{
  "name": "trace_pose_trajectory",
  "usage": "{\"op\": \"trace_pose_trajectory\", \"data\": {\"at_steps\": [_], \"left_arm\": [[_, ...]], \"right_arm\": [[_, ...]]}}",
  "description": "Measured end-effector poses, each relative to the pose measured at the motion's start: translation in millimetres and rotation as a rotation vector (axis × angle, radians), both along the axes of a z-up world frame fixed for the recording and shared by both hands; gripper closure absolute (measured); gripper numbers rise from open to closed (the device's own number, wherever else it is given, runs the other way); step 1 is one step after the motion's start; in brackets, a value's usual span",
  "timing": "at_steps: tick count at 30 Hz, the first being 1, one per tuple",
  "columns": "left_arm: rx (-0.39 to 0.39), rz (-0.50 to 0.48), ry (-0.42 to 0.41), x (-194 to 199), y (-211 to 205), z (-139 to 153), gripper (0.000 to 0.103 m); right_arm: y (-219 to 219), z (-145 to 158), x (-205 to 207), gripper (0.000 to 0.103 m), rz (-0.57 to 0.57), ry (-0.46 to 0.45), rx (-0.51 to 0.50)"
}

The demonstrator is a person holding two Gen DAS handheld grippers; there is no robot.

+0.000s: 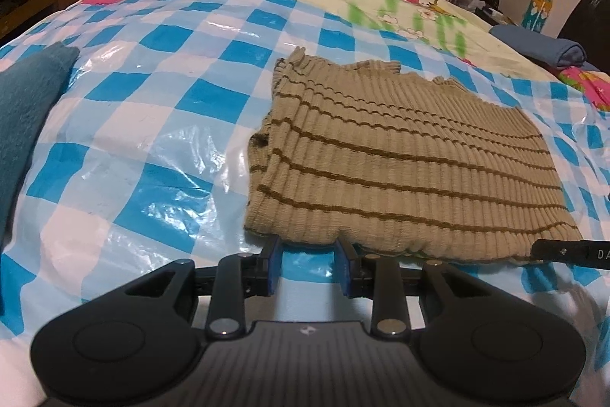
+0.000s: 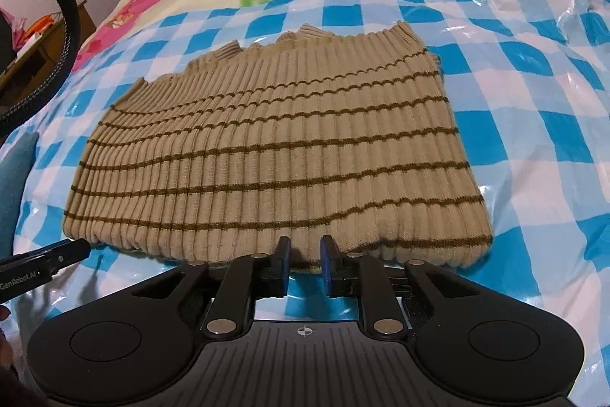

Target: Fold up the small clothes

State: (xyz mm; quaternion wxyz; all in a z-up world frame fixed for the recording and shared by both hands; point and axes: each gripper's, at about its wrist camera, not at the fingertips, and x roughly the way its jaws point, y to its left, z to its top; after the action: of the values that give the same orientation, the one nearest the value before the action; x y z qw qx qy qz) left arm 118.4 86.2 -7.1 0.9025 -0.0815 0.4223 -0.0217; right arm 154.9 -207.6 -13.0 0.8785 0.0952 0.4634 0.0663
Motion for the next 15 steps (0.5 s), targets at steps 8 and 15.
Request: {"op": "trace_pose_trajectory", "data": {"at_steps": [8, 15], "left_arm": [[0.019, -0.029, 0.004, 1.9, -12.1, 2.1, 0.066], [0.033, -0.056, 0.009, 2.7, -21.4, 2.7, 0.066]], "right_arm": [[-17.0, -3.5, -9.0, 0.085, -0.035, 0.003, 0.041], [-28.2, -8.9, -14.3, 0.084, -0.062, 0.016, 0.050]]}}
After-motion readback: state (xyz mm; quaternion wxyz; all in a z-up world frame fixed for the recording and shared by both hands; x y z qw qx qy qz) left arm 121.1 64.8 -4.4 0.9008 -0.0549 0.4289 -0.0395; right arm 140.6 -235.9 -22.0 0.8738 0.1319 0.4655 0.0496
